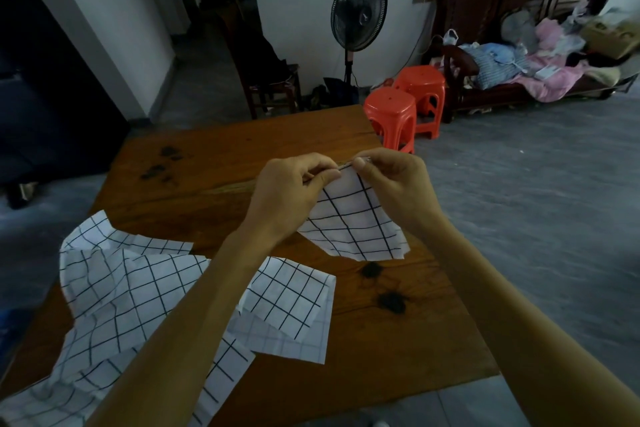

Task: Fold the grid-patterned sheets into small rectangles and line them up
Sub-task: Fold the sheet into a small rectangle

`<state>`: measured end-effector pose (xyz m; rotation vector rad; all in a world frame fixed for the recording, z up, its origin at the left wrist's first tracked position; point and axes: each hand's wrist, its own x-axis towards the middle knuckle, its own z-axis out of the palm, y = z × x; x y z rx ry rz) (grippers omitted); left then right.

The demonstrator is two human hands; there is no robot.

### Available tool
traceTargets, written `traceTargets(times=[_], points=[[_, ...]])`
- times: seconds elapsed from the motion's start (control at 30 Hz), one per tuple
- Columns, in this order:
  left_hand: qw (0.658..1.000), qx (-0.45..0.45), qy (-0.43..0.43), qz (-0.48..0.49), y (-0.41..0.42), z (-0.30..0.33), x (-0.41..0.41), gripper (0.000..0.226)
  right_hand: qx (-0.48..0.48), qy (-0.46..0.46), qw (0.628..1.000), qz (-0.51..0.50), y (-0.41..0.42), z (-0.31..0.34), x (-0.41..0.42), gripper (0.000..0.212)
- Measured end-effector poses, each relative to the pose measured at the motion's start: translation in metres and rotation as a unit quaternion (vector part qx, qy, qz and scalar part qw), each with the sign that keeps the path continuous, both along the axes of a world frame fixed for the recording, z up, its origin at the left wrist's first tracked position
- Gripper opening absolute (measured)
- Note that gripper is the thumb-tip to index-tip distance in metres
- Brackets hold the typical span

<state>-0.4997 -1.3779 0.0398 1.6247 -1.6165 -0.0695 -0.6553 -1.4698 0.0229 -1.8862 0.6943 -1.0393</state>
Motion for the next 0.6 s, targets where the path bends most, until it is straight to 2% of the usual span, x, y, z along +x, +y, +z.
traceTargets(times=[0.33,0.6], points=[[0.999,0.046,-0.005,0.014,0.011,-0.032,0.024,0.017,-0.025,-0.004,0.993,-0.111,-0.008,0.008,-0.008,0.009],[0.997,-0.016,-0.065,0.040,0.012,-0.033,0.029,0.020,-0.015,-0.043,0.986,-0.163,-0.005,0.010,-0.004,0.011]])
